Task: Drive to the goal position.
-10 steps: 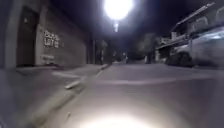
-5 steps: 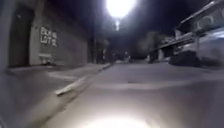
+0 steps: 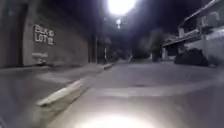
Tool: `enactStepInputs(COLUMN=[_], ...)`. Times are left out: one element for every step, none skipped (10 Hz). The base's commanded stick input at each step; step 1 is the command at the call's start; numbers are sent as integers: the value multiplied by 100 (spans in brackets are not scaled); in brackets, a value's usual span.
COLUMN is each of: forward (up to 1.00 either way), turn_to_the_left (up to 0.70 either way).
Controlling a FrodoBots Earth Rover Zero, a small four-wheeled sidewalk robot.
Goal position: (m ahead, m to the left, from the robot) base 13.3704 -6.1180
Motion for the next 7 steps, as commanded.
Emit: enactStepInputs(forward=[100, 100, 100, 100, 100, 100, 100], turn_to_the_left=[-8, -20, -29, -37, -40, -40, -40])
